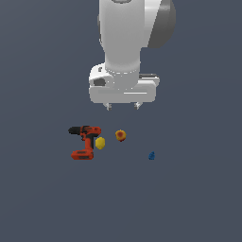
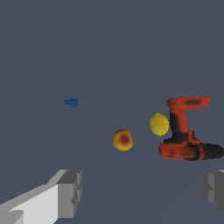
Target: Pick up a designated object from a clutter of objects.
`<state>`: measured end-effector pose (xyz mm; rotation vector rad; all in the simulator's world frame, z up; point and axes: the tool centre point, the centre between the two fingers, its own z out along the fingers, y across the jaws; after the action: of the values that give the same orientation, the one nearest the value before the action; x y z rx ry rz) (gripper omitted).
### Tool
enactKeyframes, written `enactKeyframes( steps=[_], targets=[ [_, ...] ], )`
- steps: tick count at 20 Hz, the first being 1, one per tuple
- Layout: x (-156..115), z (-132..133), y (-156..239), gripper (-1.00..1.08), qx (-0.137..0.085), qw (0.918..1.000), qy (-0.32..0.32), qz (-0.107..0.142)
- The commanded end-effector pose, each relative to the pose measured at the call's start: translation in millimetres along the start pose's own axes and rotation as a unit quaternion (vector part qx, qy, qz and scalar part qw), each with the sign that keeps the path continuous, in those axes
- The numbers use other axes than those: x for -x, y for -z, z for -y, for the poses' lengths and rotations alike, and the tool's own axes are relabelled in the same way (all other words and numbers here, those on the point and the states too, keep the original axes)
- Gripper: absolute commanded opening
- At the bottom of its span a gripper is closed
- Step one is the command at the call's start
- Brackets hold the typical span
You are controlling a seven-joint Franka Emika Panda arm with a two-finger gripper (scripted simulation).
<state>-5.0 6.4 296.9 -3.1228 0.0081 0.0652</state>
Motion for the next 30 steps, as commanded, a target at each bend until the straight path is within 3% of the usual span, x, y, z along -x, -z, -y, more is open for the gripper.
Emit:
enactKeyframes(
  steps=[1, 7, 12, 21, 30],
  targets=[
    [-2.2, -3.7, -8.1, 1.00, -0.001, 0.9999, -0.012, 0.000],
    [-11.0, -19.8, -41.1, 1.00, -0.005, 0.9980, -0.063, -0.003],
    [-17.8, -41.6, -83.0, 1.00, -0.007, 0.9918, -0.128, -0.007],
    [-16.5, -89.0, -166.8, 1.00, -0.005, 0.9657, -0.259, -0.016],
    [-7.5, -115.6, -210.2, 1.00, 0.000, 0.9444, -0.328, -0.022]
  ],
)
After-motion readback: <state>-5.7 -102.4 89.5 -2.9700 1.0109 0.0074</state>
